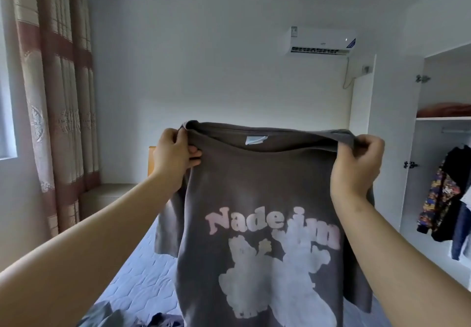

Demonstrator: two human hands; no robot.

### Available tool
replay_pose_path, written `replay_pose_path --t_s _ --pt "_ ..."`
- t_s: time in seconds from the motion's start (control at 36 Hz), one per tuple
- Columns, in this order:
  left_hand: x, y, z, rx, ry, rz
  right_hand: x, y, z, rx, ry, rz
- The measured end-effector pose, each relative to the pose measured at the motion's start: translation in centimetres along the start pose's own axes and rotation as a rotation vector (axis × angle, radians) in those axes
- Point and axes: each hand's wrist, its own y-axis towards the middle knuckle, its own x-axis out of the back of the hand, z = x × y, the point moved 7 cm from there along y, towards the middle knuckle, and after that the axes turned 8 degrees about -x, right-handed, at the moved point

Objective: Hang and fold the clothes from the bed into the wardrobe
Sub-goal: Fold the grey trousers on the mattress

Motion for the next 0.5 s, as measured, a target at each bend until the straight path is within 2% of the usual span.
replay_pose_path --t_s 0.11,0.25,0.36,0.5 --pt "0.7 -2.3 -3.1 -0.240 -0.059 -0.092 2.5 -1.1 3.3 0.162 0.094 -0.100" --pt "0.5 -3.8 -5.6 -0.423 -0.096 -0.169 4.2 -1.0 5.5 0.278 0.170 -0.166" --pt "-1.1 -3.9 -3.8 -0.400 -0.053 -0.148 4.5 -0.2 3.4 0.235 0.126 -0.156" --pt "-4.3 -3.6 4.3 -0.239 0.089 -0.042 5.1 0.9 -5.6 0.054 -0.030 -0.129"
